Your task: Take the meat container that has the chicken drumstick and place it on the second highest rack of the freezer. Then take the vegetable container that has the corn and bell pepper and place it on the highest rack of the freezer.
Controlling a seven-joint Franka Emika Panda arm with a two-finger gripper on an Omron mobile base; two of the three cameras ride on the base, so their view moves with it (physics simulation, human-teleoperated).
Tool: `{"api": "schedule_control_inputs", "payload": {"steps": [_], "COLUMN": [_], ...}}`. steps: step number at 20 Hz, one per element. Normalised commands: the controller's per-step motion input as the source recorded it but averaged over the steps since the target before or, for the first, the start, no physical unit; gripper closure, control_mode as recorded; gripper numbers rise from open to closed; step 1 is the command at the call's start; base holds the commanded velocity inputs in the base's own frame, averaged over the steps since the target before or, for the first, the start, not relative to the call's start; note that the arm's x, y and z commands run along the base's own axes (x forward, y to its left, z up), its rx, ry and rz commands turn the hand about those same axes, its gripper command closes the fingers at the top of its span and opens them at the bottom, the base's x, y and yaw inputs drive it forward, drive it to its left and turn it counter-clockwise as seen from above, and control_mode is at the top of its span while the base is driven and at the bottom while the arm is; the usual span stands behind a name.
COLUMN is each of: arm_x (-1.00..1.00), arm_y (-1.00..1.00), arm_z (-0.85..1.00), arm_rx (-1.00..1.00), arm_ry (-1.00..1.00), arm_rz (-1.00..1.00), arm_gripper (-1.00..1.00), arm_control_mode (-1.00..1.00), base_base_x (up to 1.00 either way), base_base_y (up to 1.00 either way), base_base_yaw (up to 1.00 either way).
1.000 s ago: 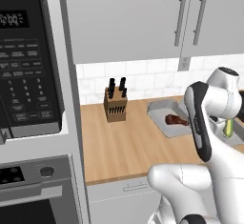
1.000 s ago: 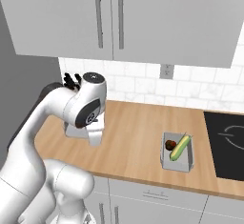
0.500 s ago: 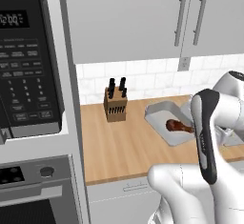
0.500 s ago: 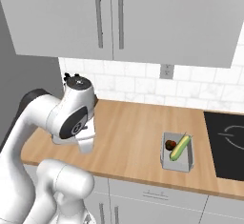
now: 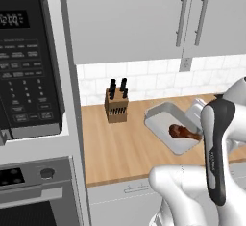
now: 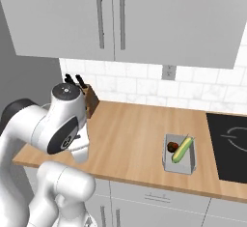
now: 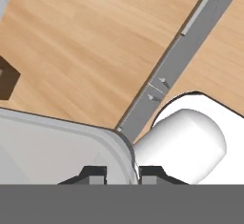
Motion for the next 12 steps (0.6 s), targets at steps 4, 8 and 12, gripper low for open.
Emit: {"api": "schedule_control_inputs", "payload": {"steps": [4, 8, 12], "arm_x": [0.0, 0.0, 0.0], "arm_y": [0.0, 0.0, 0.0], "arm_z": [0.0, 0.0, 0.0], "arm_rx": [0.0, 0.0, 0.0], "arm_ry": [0.0, 0.0, 0.0], "arm_rz": [0.0, 0.0, 0.0], "arm_gripper": [1.0, 1.0, 1.0], "arm_control_mode": [-1.0, -1.0, 1.0], "base_base_x": [0.0, 0.0, -0.74], "base_base_y": [0.0, 0.0, 0.0], "base_base_yaw": [0.0, 0.0, 0.0]}}
